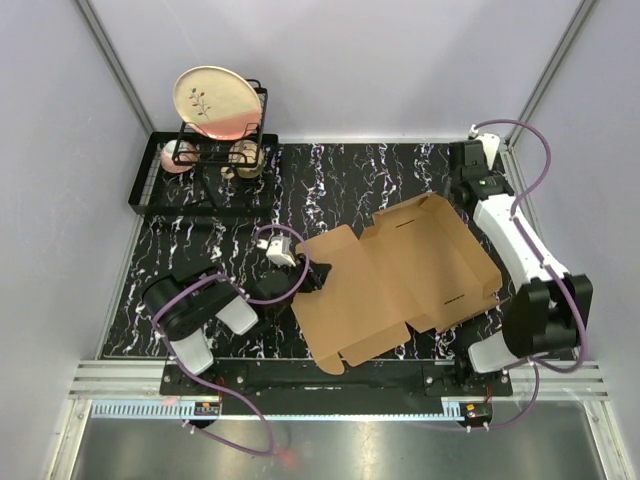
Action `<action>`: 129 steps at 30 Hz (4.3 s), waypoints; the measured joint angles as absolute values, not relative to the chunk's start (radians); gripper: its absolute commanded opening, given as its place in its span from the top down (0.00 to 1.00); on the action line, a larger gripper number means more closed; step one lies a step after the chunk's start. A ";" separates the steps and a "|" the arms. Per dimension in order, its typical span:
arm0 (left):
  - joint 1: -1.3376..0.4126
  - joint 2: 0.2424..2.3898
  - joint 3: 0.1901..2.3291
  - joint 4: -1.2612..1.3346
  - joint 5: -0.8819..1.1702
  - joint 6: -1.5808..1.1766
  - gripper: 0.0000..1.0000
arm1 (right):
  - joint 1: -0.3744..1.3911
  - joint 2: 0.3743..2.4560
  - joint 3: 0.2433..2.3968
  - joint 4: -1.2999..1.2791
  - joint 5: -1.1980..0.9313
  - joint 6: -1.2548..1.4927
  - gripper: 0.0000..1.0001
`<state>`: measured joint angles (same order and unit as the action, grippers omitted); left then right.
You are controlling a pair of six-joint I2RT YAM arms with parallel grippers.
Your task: Fold the paper box
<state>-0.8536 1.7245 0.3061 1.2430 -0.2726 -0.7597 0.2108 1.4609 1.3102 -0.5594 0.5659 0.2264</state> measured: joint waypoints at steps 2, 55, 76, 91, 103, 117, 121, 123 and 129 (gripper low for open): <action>-0.852 1.725 0.272 1.218 -0.302 -0.796 0.43 | 0.144 1.509 1.304 -0.569 0.516 0.239 0.44; -0.773 1.882 0.141 1.483 -0.284 -1.026 0.48 | -0.141 1.664 1.005 -0.307 0.035 0.113 0.66; -0.986 1.619 0.619 0.763 -0.216 -0.800 0.47 | -0.002 1.088 0.862 -0.298 0.147 0.490 0.42; -0.933 1.826 0.732 0.523 -0.135 -0.967 0.47 | 0.088 1.033 0.847 -0.397 0.216 0.518 0.40; -0.752 1.479 0.377 0.495 -0.189 -1.030 0.47 | 0.092 1.173 0.831 -0.257 0.266 0.471 0.32; -0.752 1.488 0.354 0.553 -0.179 -0.996 0.47 | -0.019 1.515 0.866 -0.016 -0.260 0.363 0.29; -0.752 1.489 0.344 0.577 -0.172 -0.992 0.47 | -0.039 1.591 0.882 -0.003 -0.326 0.336 0.30; -0.752 1.490 0.344 0.578 -0.169 -0.988 0.47 | -0.039 1.627 0.885 -0.004 -0.352 0.324 0.31; -0.752 1.496 0.344 0.589 -0.163 -0.973 0.47 | -0.039 1.689 0.888 -0.014 -0.413 0.304 0.37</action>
